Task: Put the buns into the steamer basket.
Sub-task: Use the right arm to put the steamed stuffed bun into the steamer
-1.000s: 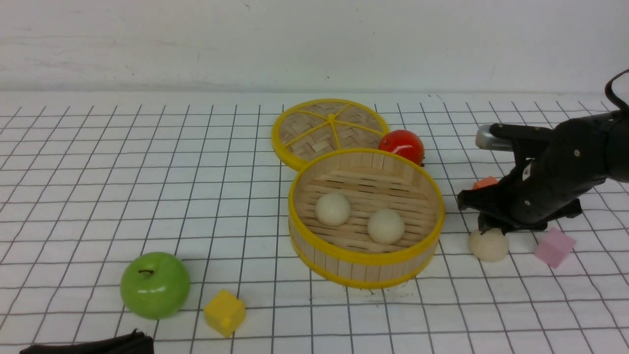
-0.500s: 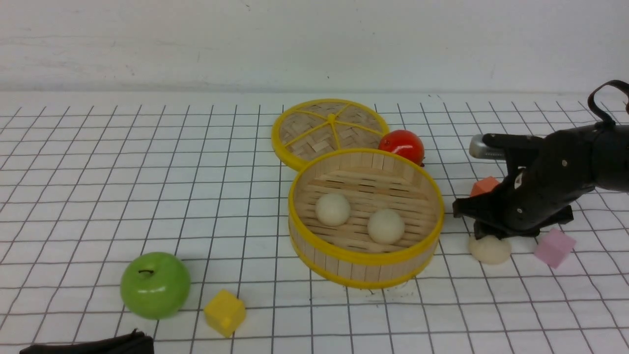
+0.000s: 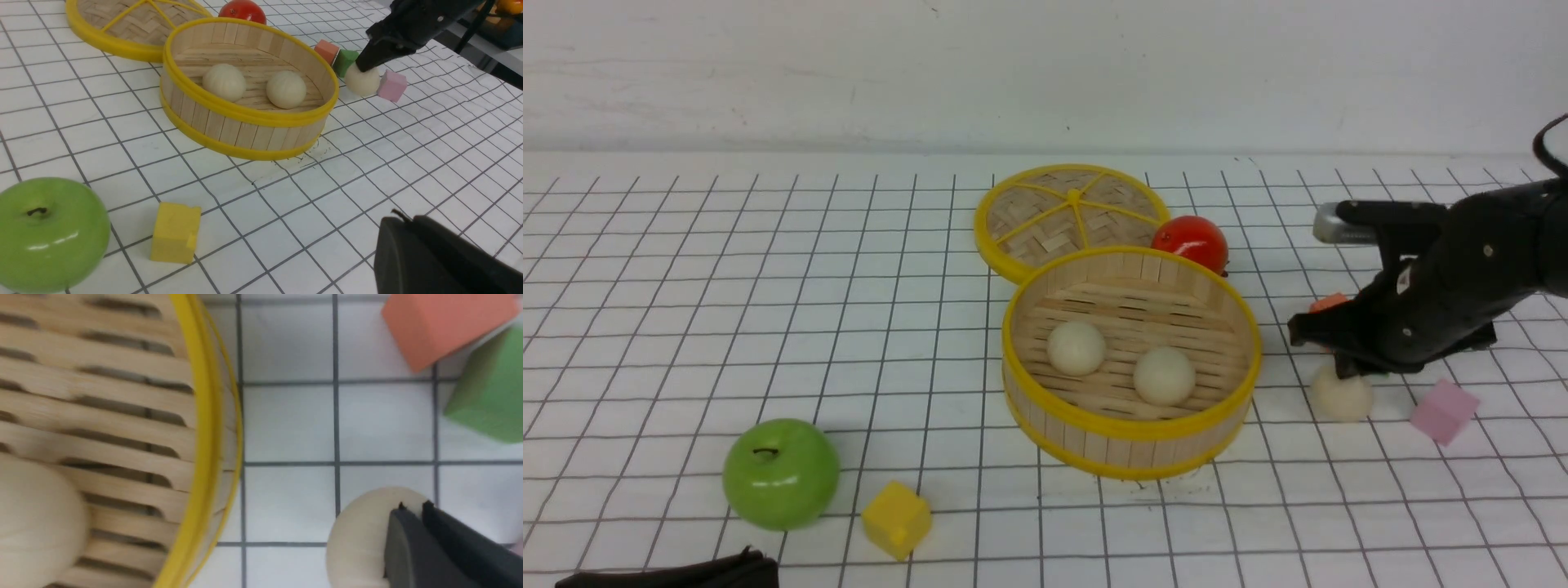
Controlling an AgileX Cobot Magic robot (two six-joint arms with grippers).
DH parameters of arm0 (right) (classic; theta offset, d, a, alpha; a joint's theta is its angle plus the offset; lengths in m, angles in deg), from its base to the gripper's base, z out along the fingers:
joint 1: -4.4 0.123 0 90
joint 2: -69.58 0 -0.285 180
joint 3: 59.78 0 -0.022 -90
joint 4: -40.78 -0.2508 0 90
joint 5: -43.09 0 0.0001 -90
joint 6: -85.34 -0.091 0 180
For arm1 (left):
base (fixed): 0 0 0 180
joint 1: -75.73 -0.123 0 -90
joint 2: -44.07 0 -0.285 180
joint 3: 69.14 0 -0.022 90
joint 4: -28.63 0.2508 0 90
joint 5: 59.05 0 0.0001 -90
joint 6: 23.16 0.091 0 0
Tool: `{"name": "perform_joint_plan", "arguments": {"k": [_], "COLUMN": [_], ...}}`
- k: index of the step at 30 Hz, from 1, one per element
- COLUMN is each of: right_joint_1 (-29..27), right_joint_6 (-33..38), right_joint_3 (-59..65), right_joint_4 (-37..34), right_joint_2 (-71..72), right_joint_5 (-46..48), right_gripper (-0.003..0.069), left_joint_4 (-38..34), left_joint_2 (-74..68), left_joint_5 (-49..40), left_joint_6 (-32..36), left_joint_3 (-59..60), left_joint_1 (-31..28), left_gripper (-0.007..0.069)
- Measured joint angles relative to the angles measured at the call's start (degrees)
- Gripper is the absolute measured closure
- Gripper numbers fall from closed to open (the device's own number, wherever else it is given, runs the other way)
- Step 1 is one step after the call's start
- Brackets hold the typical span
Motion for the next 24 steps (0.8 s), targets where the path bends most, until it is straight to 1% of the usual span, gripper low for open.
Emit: {"name": "perform_joint_plan", "arguments": {"k": [3,5,8,9,10,13,17,19,21,23,24], "right_joint_1": [1.5,4.3,8.1,8.1,9.7,11.1,11.2,11.2,11.2,11.2,11.2], "right_joint_6": [2.4,4.9,6.4,6.4,6.5,6.5,6.5,6.5,6.5,6.5,6.5], "right_joint_3": [-2.0,-4.8,-8.6,-8.8,-10.6,-13.5,-16.0,-17.8,-18.8,-19.1,-19.2], "right_joint_4": [-1.0,-2.2,-3.5,-3.6,-3.9,-4.9,-6.7,-8.2,-9.2,-9.5,-9.7], "right_joint_2": [3.1,4.2,2.5,2.5,0.2,-5.6,-11.3,-15.1,-17.5,-18.8,-19.0], "right_joint_5": [0.8,0.5,-0.6,-0.6,-1.6,-3.9,-7.7,-10.3,-11.2,-12.2,-12.5], "right_gripper": [0.0655,0.0651,0.0649,0.0649,0.0648,0.0642,0.0622,0.0578,0.0514,0.0434,0.0375], "left_joint_4": [0.0,0.0,0.0,0.0,0.0,0.0,0.0,0.0,0.0,0.0,0.0], "left_joint_2": [0.0,0.0,0.0,0.0,0.0,0.0,0.0,0.0,0.0,0.0,0.0], "left_joint_5": [0.0,0.0,0.0,0.0,0.0,0.0,0.0,0.0,-0.1,-0.1,-0.1], "left_joint_6": [0.0,0.0,0.0,0.0,0.0,0.0,0.0,0.0,0.0,0.0,0.0], "left_joint_3": [0.0,0.0,0.0,0.0,0.0,0.0,0.0,0.0,0.0,0.0,0.0], "left_joint_1": [0.0,0.0,0.0,0.0,0.0,0.0,0.0,0.0,0.0,0.0,0.0], "left_gripper": [0.0603,0.0601,0.0597,0.0597,0.0596,0.0593,0.0588,0.0586,0.0585,0.0585,0.0585]}}
